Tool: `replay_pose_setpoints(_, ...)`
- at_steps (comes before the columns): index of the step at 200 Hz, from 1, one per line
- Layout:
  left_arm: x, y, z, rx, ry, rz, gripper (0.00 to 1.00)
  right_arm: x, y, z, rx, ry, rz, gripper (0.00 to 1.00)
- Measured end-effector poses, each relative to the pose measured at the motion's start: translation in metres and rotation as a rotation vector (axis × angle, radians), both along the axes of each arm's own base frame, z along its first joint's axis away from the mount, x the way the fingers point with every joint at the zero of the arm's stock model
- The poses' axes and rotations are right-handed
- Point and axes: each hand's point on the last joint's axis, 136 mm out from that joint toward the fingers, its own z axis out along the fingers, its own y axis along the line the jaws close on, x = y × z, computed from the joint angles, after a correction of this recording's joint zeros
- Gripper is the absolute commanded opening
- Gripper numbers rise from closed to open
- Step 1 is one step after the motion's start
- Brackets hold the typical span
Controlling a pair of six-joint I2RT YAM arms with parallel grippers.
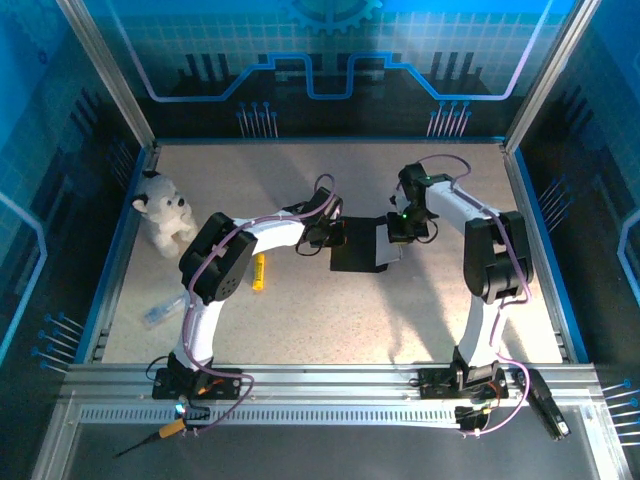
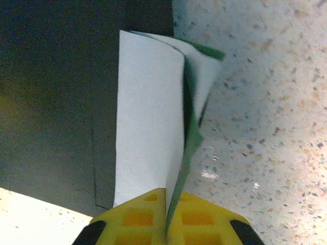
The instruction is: Place the letter into the envelope and seal it
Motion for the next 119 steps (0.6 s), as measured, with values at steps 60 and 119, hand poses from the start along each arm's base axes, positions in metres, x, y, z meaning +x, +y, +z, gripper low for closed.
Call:
replay_pose_setpoints(60,0.0,0.0,0.0,0.0,0.0,-0.001,0.0,0.001,0.011,-0.019,0.006,0.056,0.027,0.0)
replay_pose_setpoints(119,0.0,-0.001,0.0,0.0,0.0,-0.003,0.0,0.0,0.013,-0.019,0.016,0.063,0.027,0.0)
